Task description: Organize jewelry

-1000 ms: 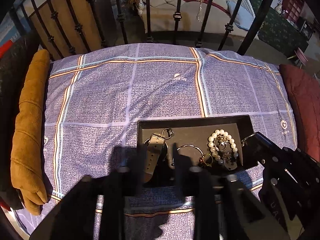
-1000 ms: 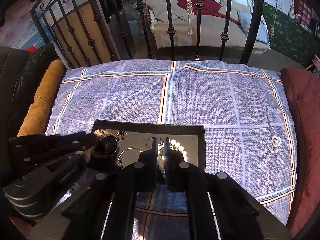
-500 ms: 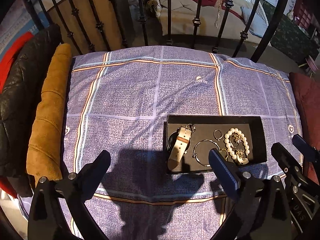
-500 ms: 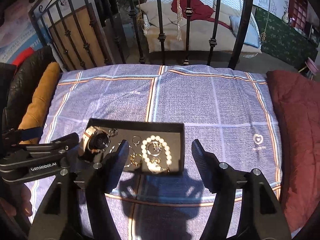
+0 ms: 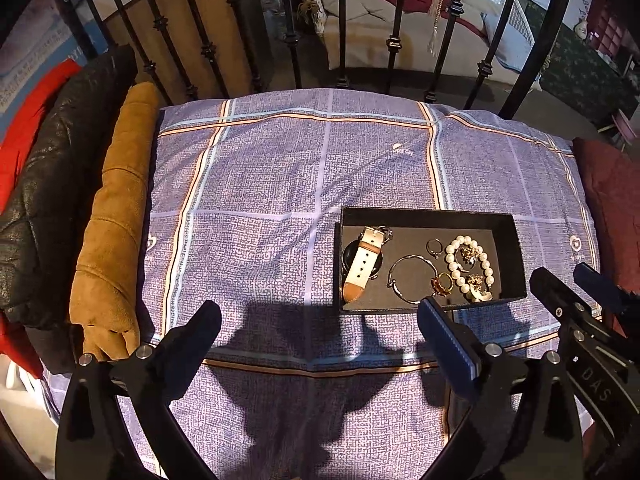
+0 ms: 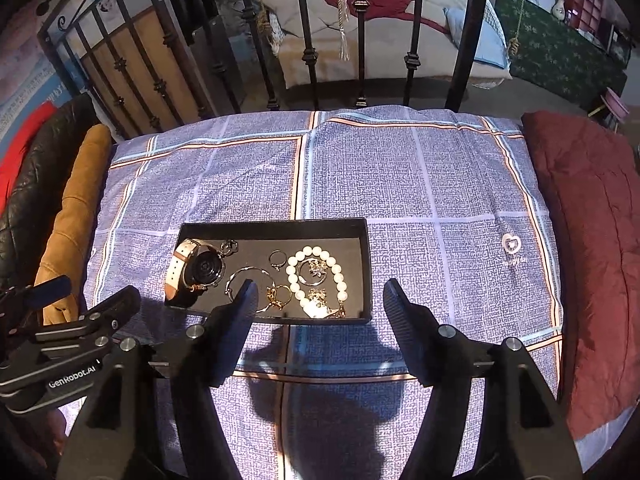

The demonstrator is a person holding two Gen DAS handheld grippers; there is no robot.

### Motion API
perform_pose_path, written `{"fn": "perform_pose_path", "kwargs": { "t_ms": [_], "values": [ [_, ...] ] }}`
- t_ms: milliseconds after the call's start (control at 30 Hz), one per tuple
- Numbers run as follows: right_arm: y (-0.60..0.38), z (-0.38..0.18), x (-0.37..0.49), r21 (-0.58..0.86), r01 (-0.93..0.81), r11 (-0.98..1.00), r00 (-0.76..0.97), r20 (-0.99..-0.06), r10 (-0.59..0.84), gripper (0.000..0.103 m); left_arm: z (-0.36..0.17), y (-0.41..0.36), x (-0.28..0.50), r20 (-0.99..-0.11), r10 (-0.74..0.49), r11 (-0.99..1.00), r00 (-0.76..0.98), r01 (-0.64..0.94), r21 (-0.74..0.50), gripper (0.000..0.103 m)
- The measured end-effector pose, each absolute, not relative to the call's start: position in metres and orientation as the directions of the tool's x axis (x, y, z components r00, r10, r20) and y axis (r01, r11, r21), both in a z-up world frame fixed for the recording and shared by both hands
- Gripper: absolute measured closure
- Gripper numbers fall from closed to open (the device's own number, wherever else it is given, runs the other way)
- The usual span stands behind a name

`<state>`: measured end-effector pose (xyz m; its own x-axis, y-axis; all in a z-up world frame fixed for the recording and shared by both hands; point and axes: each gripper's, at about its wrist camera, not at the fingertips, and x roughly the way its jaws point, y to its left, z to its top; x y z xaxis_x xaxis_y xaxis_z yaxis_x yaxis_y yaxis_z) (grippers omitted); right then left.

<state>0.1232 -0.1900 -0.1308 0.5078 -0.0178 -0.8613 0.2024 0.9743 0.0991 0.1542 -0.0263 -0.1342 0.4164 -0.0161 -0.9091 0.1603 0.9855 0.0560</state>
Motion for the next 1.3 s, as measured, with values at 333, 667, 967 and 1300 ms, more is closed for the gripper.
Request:
{"fn": "perform_pose_path", "kwargs": {
  "t_ms": [333,667,967,1300],
  "values": [
    [-0.1919,-0.131,0.1261,0.091,0.199,0.976,0.5,-0.866,-0.021,0.038,-0.1315,-0.0305,0.1544,-0.906,-0.01,0.984,0.422,0.164,0.065,0.007],
    [-0.1926,-0.132,0.1269,0.089,0.2,0.976,0.497,-0.868,-0.022,0.038,-0.1316,-0.0309,0.156,-0.906,-0.012,0.983,0.423,0.169,0.066,0.007],
    [-0.1936,-0.1323,0.1258,0.088,0.201,0.976,0.498,-0.867,-0.024,0.038,-0.1311,-0.0308,0.1565,-0.905,-0.01,0.983,0.425,0.169,0.069,0.007],
    [-0.1949,-0.1301,0.1242,0.078,0.203,0.976,0.501,-0.865,-0.035,0.038,-0.1296,-0.0325,0.1577,-0.895,0.058,0.983,0.443,0.132,0.129,0.007]
  ]
}}
